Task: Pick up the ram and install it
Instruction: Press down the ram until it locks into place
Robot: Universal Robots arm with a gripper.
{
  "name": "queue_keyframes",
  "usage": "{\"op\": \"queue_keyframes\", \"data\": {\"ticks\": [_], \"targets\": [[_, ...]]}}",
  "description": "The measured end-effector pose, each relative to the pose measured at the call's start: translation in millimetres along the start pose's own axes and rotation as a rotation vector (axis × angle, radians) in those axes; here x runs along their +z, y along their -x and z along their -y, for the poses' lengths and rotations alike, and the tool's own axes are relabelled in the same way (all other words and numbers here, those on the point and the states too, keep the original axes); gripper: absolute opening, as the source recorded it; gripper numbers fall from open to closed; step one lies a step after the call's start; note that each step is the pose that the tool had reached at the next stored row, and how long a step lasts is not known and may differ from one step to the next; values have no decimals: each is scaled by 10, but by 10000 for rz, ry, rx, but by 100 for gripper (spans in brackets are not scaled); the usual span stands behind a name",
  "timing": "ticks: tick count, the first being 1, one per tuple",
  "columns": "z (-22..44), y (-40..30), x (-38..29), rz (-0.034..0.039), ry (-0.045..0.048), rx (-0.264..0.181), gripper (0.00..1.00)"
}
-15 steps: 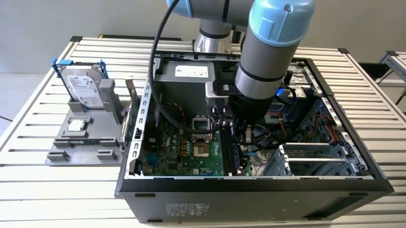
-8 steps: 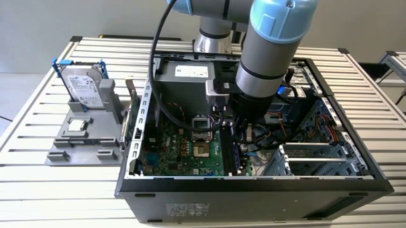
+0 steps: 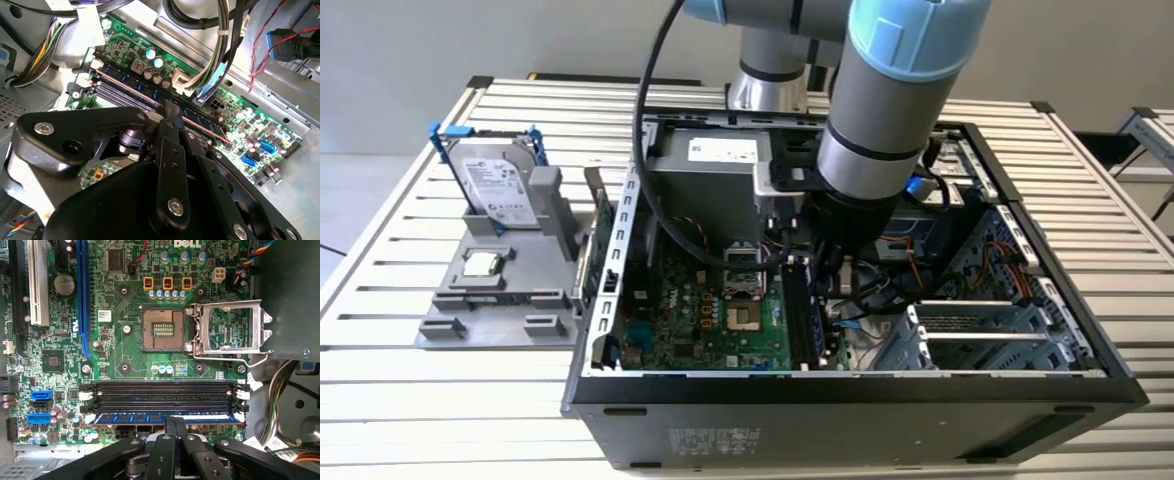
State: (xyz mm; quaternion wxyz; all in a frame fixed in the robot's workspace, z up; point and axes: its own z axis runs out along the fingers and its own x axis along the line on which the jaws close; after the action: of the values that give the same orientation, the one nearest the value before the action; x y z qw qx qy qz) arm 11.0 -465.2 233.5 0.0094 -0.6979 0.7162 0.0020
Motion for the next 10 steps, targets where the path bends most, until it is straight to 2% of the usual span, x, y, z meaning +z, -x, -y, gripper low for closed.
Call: {"op": "queue_keyframes", "data": {"ticks": [10], "targets": [[1,2,-109,1,0,0,0]]}}
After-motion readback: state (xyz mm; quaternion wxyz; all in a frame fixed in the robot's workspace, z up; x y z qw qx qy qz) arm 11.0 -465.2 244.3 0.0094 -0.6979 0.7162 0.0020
